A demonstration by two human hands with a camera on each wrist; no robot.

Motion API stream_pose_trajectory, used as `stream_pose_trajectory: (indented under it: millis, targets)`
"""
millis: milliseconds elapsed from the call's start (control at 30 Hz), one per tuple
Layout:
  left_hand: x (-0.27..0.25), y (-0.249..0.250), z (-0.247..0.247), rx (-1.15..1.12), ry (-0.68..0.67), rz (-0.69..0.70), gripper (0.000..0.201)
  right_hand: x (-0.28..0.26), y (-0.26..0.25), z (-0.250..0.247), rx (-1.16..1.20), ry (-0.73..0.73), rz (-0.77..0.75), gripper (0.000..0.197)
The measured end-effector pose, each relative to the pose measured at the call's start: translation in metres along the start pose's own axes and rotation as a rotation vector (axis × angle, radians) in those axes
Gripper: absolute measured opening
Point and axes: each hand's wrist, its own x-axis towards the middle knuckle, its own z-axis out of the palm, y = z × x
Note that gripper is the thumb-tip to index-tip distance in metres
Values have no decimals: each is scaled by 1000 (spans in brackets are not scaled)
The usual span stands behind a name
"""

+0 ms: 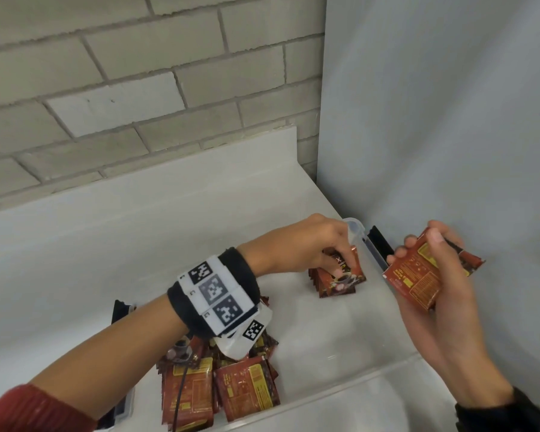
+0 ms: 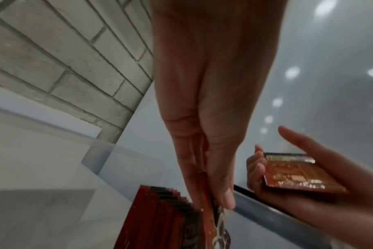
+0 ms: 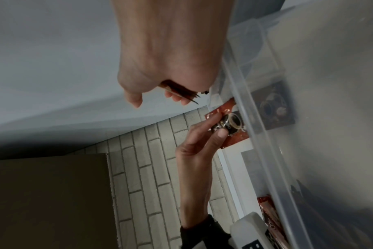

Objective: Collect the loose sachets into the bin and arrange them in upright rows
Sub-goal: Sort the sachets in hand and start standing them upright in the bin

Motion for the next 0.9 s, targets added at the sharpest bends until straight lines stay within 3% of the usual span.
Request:
stream_pose_trajectory:
  millis: [300,767,900]
  targets:
    - [12,1,20,225,-126,10,28,-1,-2,2,-29,-6,1,16]
    - [14,-6,41,368,78,183,17,-1,-3,4,-36,-8,17,17]
    - [13,-7,43,410,79,179,14,-2,-3,4,-30,-14,18,17]
